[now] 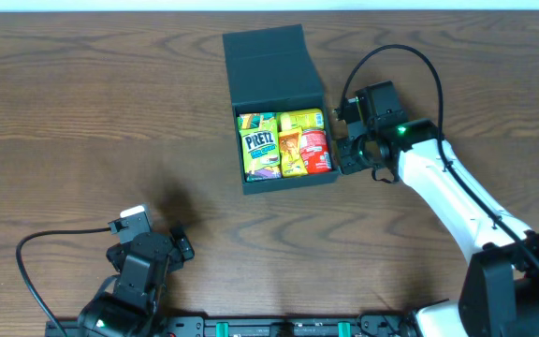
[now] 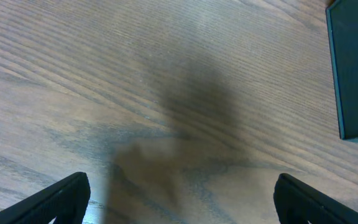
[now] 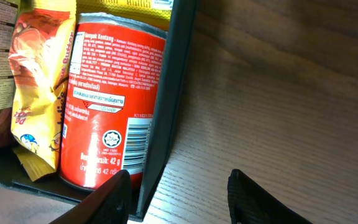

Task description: Pack container

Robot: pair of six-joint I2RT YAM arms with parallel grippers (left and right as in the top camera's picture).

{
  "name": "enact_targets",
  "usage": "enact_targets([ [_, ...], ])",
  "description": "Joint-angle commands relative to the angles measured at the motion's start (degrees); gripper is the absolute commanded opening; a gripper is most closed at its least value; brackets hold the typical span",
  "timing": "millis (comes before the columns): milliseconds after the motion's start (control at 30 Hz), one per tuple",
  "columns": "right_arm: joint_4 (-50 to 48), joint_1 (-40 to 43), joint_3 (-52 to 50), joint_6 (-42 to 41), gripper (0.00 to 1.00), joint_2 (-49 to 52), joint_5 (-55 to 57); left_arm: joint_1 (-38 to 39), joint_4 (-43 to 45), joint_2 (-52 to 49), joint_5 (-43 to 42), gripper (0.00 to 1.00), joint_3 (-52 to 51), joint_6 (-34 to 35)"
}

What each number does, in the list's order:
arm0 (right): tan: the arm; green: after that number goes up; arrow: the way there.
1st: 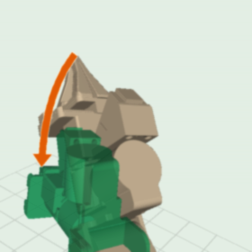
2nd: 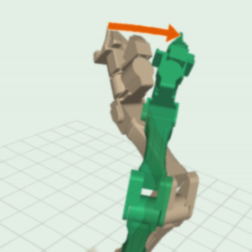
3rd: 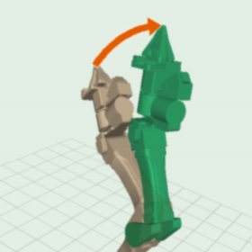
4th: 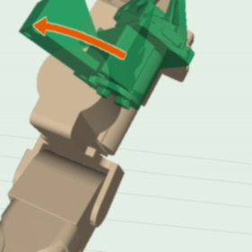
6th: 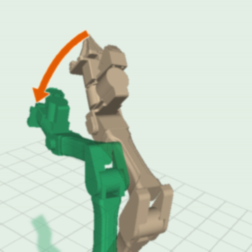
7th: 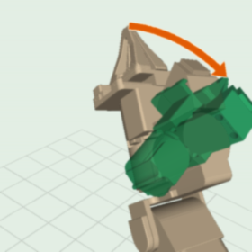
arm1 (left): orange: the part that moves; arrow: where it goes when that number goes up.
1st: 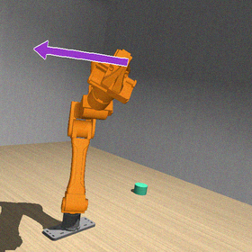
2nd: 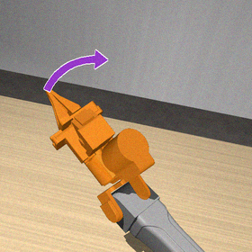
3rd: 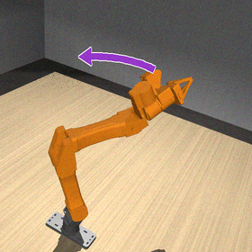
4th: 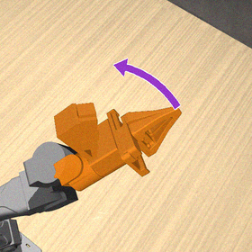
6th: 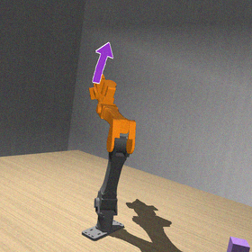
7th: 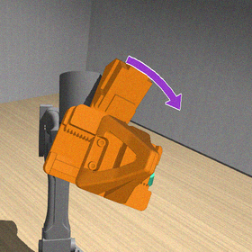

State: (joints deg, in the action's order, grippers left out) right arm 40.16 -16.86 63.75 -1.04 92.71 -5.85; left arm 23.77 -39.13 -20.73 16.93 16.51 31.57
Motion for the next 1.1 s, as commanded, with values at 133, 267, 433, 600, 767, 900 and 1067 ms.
enact_targets([
  [133,-1.09,-1.36,1.07,-0.87,0.48,3.37,-0.63,-0.13,-0.07,0.11,1.09,0.95,0.02,0.61],
  [267,-1.57,-1.36,1.07,-0.9,0.37,4.85,-0.63,-0.13,-0.04,0.11,1.09,0.95,0.02,0.61],
  [433,-1.55,-1.62,1.05,-1.27,0.28,5.46,-0.61,-0.13,-0.07,0.11,1.09,0.95,0.02,0.61],
  [600,-0.39,-2.78,1.01,-2.25,0.11,5.46,-0.61,-0.13,-0.07,0.11,1.09,0.95,0.02,0.61],
  [767,2.62,-4.76,1.01,-5.25,0.01,5.46,-0.59,-0.13,-0.07,0.11,1.09,0.95,0.02,0.61],
  [900,4.31,-6.21,0.96,-6.58,0.01,5.46,-0.42,-0.13,-0.07,0.11,1.09,0.95,0.02,0.61],
  [1067,5.18,-8.11,0.5,-12.39,0.01,5.29,2.84,-0.13,-0.07,0.11,1.09,0.95,0.02,0.61],
])
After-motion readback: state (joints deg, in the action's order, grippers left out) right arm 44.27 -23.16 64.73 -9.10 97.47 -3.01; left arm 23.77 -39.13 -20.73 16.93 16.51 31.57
